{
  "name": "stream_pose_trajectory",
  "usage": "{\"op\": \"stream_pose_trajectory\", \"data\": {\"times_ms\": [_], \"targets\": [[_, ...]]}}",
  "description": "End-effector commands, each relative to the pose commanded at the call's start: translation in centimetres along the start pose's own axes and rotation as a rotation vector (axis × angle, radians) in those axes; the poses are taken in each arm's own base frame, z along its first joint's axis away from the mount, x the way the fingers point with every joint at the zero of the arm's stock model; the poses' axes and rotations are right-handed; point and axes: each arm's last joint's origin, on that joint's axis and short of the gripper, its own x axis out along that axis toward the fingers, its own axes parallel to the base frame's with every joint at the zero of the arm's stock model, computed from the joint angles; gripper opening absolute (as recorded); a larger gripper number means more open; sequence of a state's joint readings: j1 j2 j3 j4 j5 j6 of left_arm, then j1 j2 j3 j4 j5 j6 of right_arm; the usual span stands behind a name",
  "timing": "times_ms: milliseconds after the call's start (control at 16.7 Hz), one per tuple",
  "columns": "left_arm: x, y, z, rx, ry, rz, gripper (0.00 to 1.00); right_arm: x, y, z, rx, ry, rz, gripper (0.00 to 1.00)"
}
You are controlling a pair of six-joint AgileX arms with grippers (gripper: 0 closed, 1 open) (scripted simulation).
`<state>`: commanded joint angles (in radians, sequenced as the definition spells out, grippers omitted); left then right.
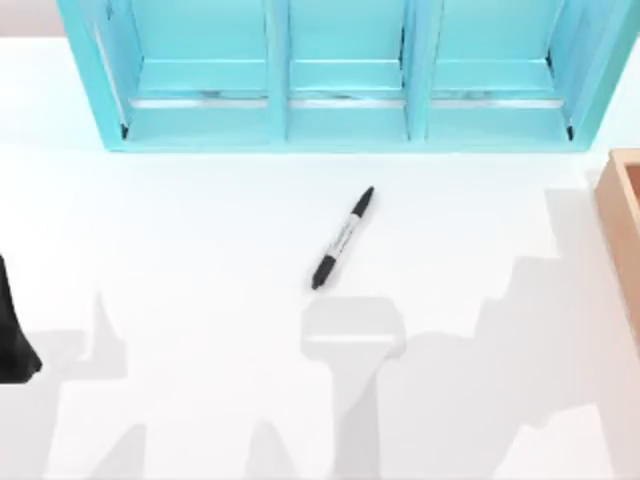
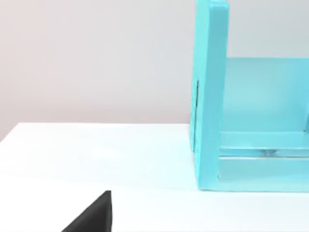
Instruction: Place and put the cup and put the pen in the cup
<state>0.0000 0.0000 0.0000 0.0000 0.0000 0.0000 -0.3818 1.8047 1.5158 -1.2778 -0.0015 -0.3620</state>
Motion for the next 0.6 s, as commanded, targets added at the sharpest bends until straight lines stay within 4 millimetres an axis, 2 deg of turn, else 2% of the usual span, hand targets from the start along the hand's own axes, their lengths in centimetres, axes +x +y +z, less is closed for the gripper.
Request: {"op": "stream_pose_trajectory", "data": {"times_ms": [180,600], "targets": [[0.0,0.0,0.0,0.0,0.0,0.0,1.0,2.0,-0.1,0.2,0.004,0.008,0.003,1.0],[0.0,0.0,0.0,0.0,0.0,0.0,1.0,9.4,-0.1,0.1,0.003,-0.002,0.0,1.0]]}}
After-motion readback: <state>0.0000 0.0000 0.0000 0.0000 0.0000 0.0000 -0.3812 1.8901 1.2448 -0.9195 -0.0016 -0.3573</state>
